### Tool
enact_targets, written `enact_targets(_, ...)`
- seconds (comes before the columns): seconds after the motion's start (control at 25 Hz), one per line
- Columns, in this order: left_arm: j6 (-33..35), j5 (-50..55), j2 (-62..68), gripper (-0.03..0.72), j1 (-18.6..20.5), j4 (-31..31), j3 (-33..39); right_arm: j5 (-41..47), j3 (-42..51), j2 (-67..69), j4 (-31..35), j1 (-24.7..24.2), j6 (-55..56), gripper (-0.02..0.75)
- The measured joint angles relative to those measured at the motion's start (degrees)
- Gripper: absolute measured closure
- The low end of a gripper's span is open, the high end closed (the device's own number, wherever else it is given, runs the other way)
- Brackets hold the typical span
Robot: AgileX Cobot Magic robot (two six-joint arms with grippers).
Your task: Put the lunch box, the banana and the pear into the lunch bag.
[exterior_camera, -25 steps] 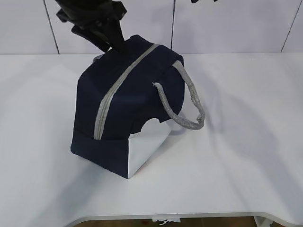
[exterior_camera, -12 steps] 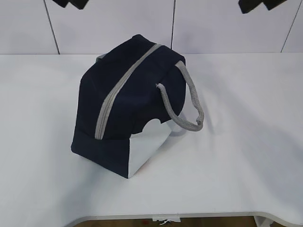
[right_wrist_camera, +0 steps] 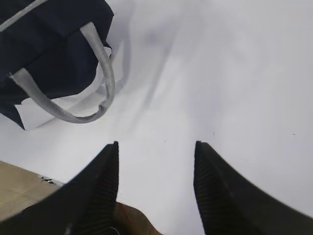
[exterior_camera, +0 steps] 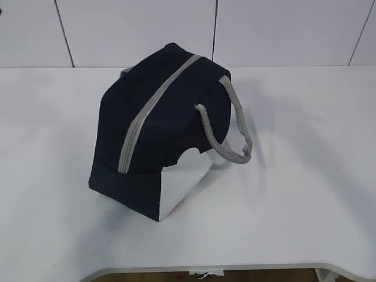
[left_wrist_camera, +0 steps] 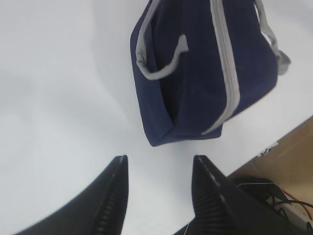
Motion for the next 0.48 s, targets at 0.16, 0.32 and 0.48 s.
enact_targets(0.16,-0.2,0.0,-7.7,0.359,0.0,0.1,4.9,0.2,5.4,-8.1,-0.3,0.0,-0.1,0.349)
enact_targets(0.32,-0.2,0.1,-17.2,0.360,0.0,0.2,10.4,0.3,10.3,-15.8,0.0,0.0,-0.1,0.351)
enact_targets(0.48,-0.2,0.3,-27.4,0.360,0.0,1.4,16.1,0.4,14.1,-23.9,0.0,0.0,-0.1,0.351)
